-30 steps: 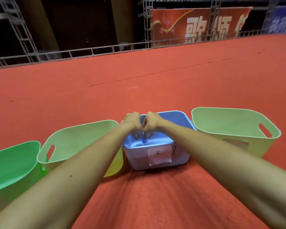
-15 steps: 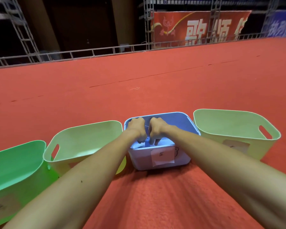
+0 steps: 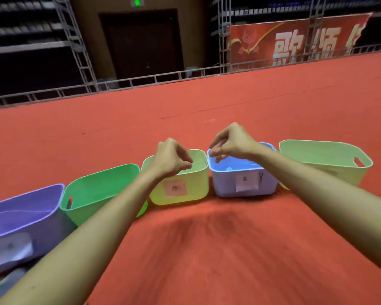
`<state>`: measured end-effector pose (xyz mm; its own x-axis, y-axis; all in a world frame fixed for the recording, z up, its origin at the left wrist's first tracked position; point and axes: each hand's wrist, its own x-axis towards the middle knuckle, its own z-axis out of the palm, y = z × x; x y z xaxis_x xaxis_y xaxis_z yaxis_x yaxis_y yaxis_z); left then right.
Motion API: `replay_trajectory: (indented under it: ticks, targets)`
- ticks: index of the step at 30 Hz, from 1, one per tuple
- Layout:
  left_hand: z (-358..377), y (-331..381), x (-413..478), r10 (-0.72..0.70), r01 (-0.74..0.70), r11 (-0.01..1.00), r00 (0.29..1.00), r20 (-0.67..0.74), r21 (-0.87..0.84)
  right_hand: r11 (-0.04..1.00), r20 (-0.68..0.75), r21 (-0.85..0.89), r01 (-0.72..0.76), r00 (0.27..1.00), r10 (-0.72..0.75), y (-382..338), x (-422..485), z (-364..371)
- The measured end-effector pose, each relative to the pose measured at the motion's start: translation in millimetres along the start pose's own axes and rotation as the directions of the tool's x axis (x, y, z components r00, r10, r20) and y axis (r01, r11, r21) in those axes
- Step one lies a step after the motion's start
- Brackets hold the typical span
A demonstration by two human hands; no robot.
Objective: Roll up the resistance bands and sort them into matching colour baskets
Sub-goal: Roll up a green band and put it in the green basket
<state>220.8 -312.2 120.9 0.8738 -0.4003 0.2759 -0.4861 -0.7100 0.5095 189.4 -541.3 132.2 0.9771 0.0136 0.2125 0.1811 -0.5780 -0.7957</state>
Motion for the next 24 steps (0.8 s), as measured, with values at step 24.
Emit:
replay_trajectory:
  ticks: [24]
  targets:
    - [-74,-217,-330,-0.364,0.324,0.92,0.914,-0.178,-0.219,0.973,0.195,0.078,0.218,0.954,-0.229,-84,-171,386]
